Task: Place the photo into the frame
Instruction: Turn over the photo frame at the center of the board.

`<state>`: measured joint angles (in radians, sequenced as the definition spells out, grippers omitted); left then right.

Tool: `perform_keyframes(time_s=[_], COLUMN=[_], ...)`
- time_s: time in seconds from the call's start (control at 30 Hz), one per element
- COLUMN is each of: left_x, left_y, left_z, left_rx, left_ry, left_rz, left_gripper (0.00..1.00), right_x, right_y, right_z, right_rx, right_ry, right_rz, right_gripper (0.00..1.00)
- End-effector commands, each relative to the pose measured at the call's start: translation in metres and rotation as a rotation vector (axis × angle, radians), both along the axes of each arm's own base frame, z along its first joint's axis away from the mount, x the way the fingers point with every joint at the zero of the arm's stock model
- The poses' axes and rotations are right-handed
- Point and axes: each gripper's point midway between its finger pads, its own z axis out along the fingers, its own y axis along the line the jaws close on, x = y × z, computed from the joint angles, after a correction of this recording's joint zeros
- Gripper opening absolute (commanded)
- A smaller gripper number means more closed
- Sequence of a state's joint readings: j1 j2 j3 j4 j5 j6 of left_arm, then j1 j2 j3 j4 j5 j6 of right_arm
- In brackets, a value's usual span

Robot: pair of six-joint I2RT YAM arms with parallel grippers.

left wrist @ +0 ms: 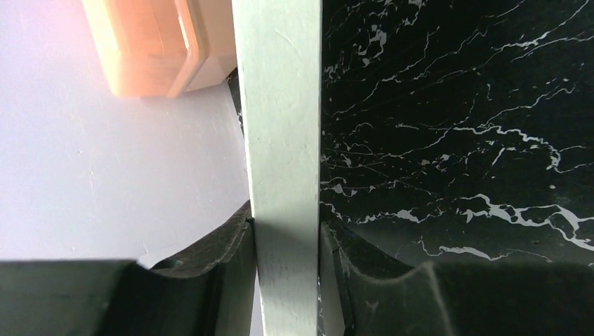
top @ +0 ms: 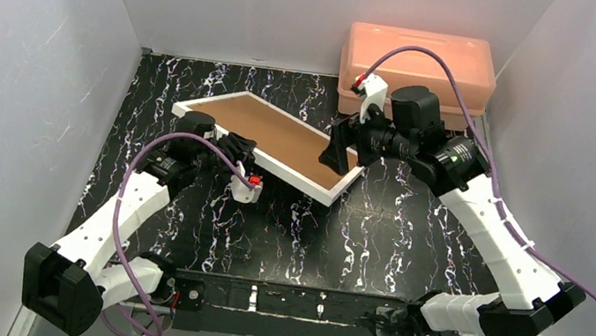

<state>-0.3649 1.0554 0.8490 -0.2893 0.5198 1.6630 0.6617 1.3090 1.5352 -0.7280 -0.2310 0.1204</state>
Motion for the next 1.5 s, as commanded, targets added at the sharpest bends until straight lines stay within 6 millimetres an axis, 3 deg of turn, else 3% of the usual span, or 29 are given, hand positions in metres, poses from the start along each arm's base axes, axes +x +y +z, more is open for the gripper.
perform_keyframes(time_s=[0.0, 0.27, 0.4, 0.57, 0.8, 0.93, 1.1, 1.27, 1.33, 1.4, 1.47], left_x=[-0.012, -0.017, -0.020, -0.029, -0.043, -0.046, -0.049, -0.047, -0.044, -0.040, -0.036], left_y=[-0.011, -0.011, -0.011, -0.010, -0.009, -0.009, -0.009, -0.009, -0.010, -0.010, -0.010], left_z=[0.056, 0.084, 0.097, 0.113, 0.123, 0.131, 0.142, 0.150, 0.155, 0.161, 0.169], left_rx=[-0.063, -0.107, -0.120, -0.130, -0.137, -0.150, -0.170, -0.193, -0.225, -0.266, -0.306], left_ry=[-0.091, -0.068, -0.043, -0.053, -0.064, -0.066, -0.072, -0.063, -0.046, -0.023, -0.003], left_rz=[-0.076, -0.058, -0.052, -0.065, -0.094, -0.093, -0.091, -0.071, -0.048, -0.017, 0.013], left_gripper=[0.11, 0.11, 0.11, 0.11, 0.10, 0.10, 0.09, 0.10, 0.17, 0.33, 0.41], right_x=[-0.015, -0.064, -0.078, -0.054, -0.043, -0.039, -0.036, -0.035, -0.033, -0.030, -0.028], right_y=[0.002, 0.045, 0.062, 0.060, 0.065, 0.070, 0.078, 0.085, 0.087, 0.091, 0.096], right_z=[-0.010, -0.010, -0.018, -0.032, -0.029, -0.040, -0.038, -0.024, -0.020, -0.015, -0.007], right_rx=[-0.224, -0.316, -0.381, -0.540, -0.506, -0.535, -0.519, -0.478, -0.466, -0.442, -0.392], right_ry=[-0.171, -0.336, -0.382, -0.491, -0.614, -0.617, -0.598, -0.572, -0.537, -0.493, -0.438], right_rz=[0.214, 0.488, 0.555, 0.453, 0.423, 0.440, 0.431, 0.410, 0.389, 0.376, 0.376], right_gripper=[0.99, 0.99, 0.99, 0.97, 0.89, 0.74, 0.34, 0.05, 0.02, 0.01, 0.01])
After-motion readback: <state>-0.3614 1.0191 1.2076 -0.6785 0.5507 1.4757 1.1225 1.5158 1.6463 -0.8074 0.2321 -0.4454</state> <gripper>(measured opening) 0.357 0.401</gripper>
